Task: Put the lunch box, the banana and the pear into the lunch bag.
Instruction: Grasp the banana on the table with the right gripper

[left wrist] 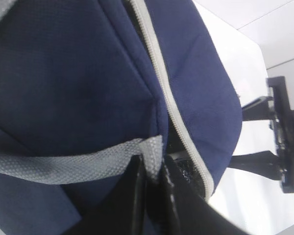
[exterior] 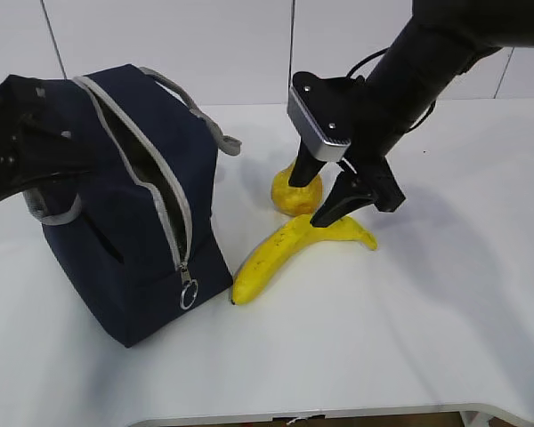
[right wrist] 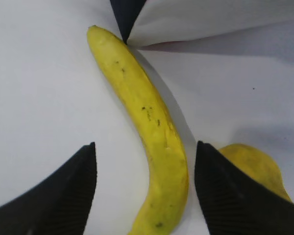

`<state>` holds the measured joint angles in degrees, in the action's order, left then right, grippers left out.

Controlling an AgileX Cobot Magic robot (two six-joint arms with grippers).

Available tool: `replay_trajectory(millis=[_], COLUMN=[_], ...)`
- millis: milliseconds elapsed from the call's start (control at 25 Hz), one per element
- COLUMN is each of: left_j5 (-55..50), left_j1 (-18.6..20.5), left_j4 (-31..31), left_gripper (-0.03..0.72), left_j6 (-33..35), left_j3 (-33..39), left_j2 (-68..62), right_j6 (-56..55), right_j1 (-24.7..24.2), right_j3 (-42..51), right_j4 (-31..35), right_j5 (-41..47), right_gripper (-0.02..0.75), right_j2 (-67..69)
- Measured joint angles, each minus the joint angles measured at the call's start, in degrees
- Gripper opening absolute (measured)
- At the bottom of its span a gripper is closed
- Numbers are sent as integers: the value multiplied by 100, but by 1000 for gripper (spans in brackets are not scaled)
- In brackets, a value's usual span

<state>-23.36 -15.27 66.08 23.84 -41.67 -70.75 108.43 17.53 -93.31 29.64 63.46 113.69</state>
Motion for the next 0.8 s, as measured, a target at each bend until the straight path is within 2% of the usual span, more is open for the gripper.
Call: replay_trajectory(millis=[560,800], left_j5=[0,-20], left_j1=[0,0], left_j4=[-4,-4], left_gripper=[10,10], left_j6=[35,46], left_j3=[0,0], left_j2=[0,0], right_j6=[658,877], right_j1=[29,190], right_j3=[0,0], right_j4=[84,169], right_j5=[-339,-689], right_gripper=[513,513], right_j2=[539,631])
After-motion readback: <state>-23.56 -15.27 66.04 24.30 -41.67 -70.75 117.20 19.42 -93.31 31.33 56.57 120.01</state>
